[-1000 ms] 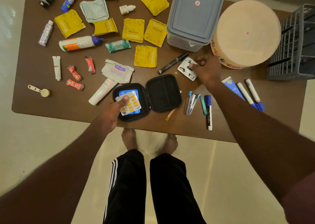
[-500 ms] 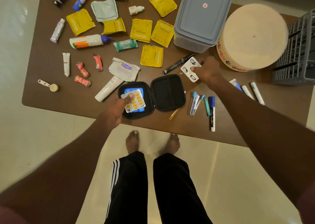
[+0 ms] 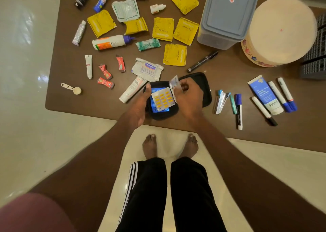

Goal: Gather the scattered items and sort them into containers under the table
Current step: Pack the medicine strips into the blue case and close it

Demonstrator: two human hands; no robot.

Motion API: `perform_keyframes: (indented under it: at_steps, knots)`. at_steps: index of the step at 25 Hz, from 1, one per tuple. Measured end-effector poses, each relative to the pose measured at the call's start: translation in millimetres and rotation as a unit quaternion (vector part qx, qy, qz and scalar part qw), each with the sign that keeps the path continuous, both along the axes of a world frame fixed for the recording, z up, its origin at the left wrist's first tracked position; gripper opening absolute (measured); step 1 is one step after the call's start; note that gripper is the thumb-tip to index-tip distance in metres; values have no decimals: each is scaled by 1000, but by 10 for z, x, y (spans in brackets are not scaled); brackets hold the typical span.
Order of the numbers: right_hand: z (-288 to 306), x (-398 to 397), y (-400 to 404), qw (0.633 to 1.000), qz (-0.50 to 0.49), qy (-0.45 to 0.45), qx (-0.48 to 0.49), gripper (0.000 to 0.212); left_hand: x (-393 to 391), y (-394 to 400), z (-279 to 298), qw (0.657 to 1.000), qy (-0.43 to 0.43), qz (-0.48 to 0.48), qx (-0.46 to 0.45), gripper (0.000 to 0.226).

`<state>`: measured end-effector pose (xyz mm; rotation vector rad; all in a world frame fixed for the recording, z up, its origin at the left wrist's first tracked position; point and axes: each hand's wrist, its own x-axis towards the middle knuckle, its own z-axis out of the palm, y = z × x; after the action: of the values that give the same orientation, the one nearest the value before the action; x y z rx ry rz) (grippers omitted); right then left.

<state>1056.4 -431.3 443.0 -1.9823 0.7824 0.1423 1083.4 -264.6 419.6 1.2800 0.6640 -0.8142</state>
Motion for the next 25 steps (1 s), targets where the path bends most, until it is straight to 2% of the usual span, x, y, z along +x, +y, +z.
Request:
perform_keyframes:
  at_steps: [2, 6, 8, 10, 12, 14, 19, 23, 25]
  knots:
    - [-61, -94, 303, 989, 93, -6, -114, 14, 2, 22, 14, 1000, -3, -3, -1, 44]
    - [-89, -230, 743, 966, 196, 51, -159, 45, 40, 57, 65, 999, 32, 6, -13, 50]
    - [-118, -291, 836, 965, 199, 46, -167, 45, 43, 82, 40, 999, 45, -18, -17, 51]
    - [-139, -315, 824, 968, 187, 47, -163, 44, 28, 74, 18, 999, 40, -32, -16, 41]
    - [-129, -318, 778, 974, 171, 40, -140, 40, 7, 64, 0, 999, 31, -14, 5, 34]
    - [-109, -323, 723, 982, 158, 34, -98, 35, -12, 62, -46, 999, 24, 0, 29, 36]
    - [-150, -491, 461, 997, 33, -62, -40, 13, -117, 131, -162, 995, -12, 33, 93, 44]
    - [-162, -593, 198, 984, -111, -84, -110, 21, -231, 337, -249, 995, -7, 49, 91, 52]
    - [-113, -570, 15, 969, -214, -61, -104, 23, -274, 416, -264, 996, -10, 61, 71, 51]
